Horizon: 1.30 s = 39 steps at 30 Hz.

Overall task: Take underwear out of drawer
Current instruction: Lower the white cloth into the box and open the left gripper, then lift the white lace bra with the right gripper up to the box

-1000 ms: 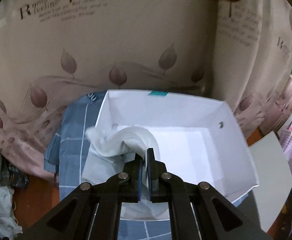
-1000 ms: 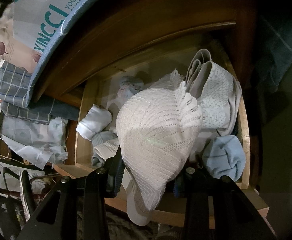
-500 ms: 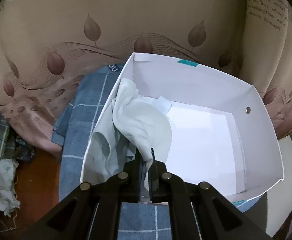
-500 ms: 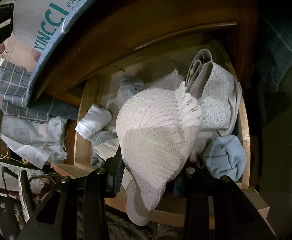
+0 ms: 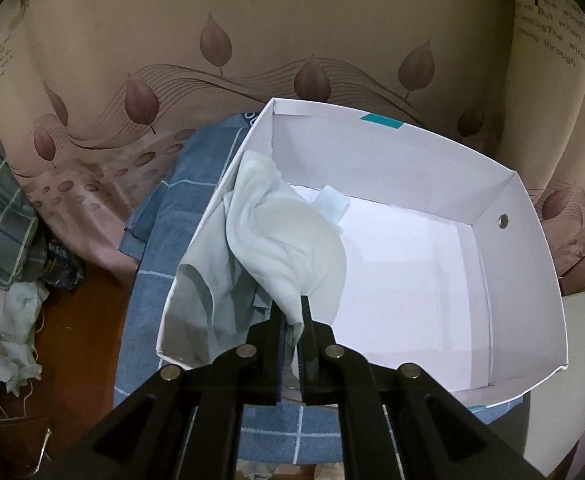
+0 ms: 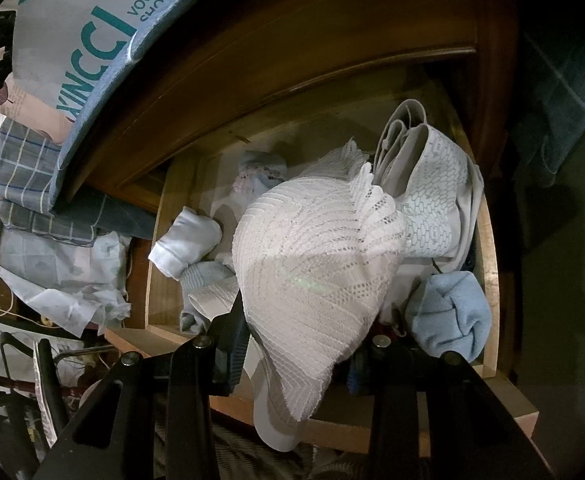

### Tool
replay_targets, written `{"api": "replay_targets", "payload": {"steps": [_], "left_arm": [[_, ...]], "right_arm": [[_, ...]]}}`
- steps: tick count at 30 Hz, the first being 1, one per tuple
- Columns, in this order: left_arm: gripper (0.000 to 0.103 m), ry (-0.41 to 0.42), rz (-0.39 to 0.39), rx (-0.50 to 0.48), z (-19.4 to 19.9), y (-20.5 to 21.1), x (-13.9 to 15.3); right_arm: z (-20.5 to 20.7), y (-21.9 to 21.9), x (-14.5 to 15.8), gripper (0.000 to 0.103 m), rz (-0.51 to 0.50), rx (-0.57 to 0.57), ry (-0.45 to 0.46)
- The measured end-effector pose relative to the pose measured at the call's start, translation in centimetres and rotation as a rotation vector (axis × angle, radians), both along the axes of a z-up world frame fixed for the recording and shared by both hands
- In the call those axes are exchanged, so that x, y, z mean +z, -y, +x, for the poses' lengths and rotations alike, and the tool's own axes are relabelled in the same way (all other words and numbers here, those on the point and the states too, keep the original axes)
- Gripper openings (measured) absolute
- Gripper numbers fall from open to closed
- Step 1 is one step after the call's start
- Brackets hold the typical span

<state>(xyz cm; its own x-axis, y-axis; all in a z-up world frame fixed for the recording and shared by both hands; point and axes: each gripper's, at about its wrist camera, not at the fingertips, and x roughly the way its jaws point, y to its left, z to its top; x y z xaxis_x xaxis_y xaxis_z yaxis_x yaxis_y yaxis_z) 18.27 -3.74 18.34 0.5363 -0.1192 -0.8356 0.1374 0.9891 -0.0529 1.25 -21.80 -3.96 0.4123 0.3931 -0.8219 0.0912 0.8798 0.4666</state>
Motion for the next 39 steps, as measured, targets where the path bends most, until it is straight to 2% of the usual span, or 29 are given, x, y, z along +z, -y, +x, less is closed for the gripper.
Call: {"api": "replay_targets", "payload": {"steps": [7, 9, 13, 15, 17, 22, 28, 32, 36, 39], "left_arm": [[0.014, 0.021, 0.009, -0.039, -0.2, 0.2, 0.1], [0.020, 0.027, 0.006, -0.057, -0.3, 0.2, 0.2], [0.040, 0.059, -0.018, -0.073, -1.0, -0.4, 0.8], [0.042, 0.086, -0.028, -0.085, -1.7, -0.7, 1.4], [0.050, 0.107, -0.026, -0.089, -2.2, -1.1, 1.9], [0.051, 0.172, -0.030, -0.082, -4.0, -2.7, 3.4], [0.056, 0.262, -0.029, -0.038, -8.6, -6.1, 4.1], [0.060, 0.273, -0.014, -0.017, -11.6, -8.2, 3.1], [0.061, 0.228, -0.024, 0.007, -13.7, -10.2, 0.8], [0.061, 0.172, -0.037, 0.051, -14.8, -11.7, -2.1]], "right_arm": [[-0.1, 0.0, 0.0, 0.036, -0.002, 0.002, 0.001], [0.0, -0.1, 0.0, 0.035, -0.004, 0.006, 0.003], [0.0, -0.1, 0.0, 0.035, -0.009, 0.009, 0.006], [-0.1, -0.2, 0.0, 0.035, -0.012, 0.010, 0.008], [-0.2, -0.3, 0.1, 0.035, -0.012, 0.012, 0.013], [-0.4, -0.3, 0.3, 0.035, -0.016, 0.012, 0.039], [-0.8, 0.3, 1.2, 0.034, 0.008, 0.003, 0.082], [-0.7, 0.8, 2.0, 0.034, 0.040, -0.024, 0.060], [-0.6, 1.0, 3.7, 0.033, 0.068, -0.037, 0.047], [-0.7, 1.3, 5.6, 0.033, 0.087, -0.047, 0.033]]}}
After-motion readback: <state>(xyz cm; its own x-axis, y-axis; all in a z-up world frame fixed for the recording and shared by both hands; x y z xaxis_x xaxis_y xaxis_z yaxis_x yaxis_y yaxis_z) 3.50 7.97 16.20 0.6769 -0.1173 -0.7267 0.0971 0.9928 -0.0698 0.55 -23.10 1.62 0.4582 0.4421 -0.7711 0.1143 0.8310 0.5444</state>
